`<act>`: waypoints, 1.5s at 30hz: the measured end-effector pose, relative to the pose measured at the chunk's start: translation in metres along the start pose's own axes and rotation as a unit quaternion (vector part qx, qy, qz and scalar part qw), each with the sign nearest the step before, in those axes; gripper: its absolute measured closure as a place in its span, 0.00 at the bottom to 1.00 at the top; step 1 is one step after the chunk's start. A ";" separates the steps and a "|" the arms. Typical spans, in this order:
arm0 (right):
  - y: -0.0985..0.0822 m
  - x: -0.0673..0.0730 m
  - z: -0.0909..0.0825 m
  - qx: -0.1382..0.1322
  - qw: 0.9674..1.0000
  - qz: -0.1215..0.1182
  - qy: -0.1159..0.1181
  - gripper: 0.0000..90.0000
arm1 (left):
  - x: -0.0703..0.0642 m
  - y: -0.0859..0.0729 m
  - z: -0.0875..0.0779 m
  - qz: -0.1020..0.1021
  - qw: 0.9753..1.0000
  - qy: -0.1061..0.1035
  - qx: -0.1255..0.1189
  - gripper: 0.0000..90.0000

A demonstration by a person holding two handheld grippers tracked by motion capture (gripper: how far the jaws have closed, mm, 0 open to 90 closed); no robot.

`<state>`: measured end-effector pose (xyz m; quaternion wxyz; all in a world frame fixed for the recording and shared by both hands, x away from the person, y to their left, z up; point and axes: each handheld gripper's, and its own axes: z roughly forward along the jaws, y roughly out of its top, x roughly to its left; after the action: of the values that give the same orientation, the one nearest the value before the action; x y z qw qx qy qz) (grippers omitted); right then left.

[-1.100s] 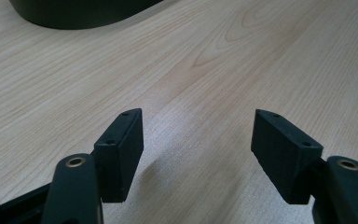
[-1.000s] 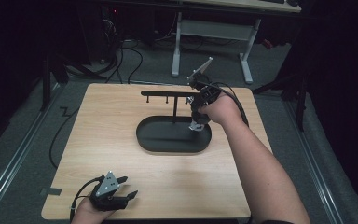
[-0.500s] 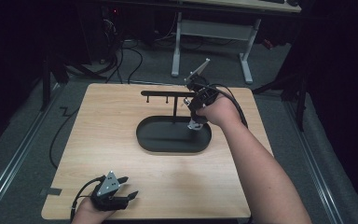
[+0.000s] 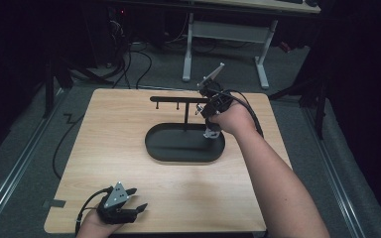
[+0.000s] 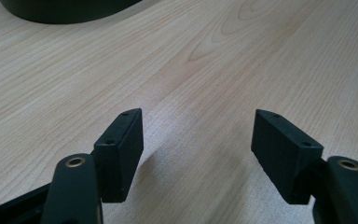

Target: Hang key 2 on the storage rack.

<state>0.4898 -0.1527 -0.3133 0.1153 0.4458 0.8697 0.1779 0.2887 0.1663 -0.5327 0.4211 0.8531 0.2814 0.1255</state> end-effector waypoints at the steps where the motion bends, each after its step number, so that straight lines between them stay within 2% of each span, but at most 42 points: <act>1: 0.001 -0.001 0.001 -0.001 1.000 0.001 -0.001 0.95 | 0.000 0.000 0.000 0.001 1.000 0.000 0.001 0.39; 6: 0.004 -0.007 0.009 -0.009 1.000 0.018 -0.014 0.95 | 0.000 0.000 0.000 -0.001 1.000 -0.001 0.000 0.39; 9: 0.001 -0.010 0.014 -0.002 1.000 0.024 -0.019 0.95 | 0.001 0.000 -0.001 -0.001 1.000 -0.001 0.001 0.39; 18: -0.014 -0.014 0.028 0.006 0.999 0.039 -0.010 0.94 | -0.001 0.000 0.000 0.004 1.000 0.000 0.005 0.39; 19: -0.016 -0.013 0.032 0.007 0.999 0.047 -0.009 0.94 | -0.001 0.000 0.000 0.004 1.000 0.000 0.005 0.39; 20: -0.016 -0.014 0.034 0.008 0.999 0.043 -0.007 0.93 | -0.001 0.000 0.000 0.004 1.000 0.000 0.005 0.39; 24: -0.018 -0.014 0.041 0.008 0.999 0.049 -0.005 0.89 | -0.001 0.000 0.000 0.003 1.000 0.000 0.005 0.39; 28: -0.020 -0.013 0.049 0.001 0.998 0.064 -0.001 0.82 | -0.001 0.000 0.001 0.002 1.000 0.000 0.006 0.39; 36: -0.022 -0.010 0.050 -0.007 0.998 0.069 0.011 0.78 | -0.001 0.000 0.001 0.005 1.000 0.000 0.009 0.39; 38: -0.024 -0.008 0.050 -0.008 0.998 0.062 0.013 0.77 | -0.001 0.000 0.001 0.005 1.000 0.000 0.008 0.39; 42: -0.031 -0.005 0.052 -0.012 0.998 0.059 0.021 0.75 | 0.000 0.000 0.001 0.003 1.000 -0.001 0.007 0.39; 45: -0.047 0.002 0.057 -0.015 0.998 0.051 0.024 0.69 | 0.000 0.001 0.001 0.001 1.000 -0.002 0.008 0.39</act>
<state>0.4747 -0.1645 -0.3849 0.0921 0.4834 0.8456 0.2067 0.2897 0.1655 -0.5330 0.4146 0.8571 0.2804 0.1219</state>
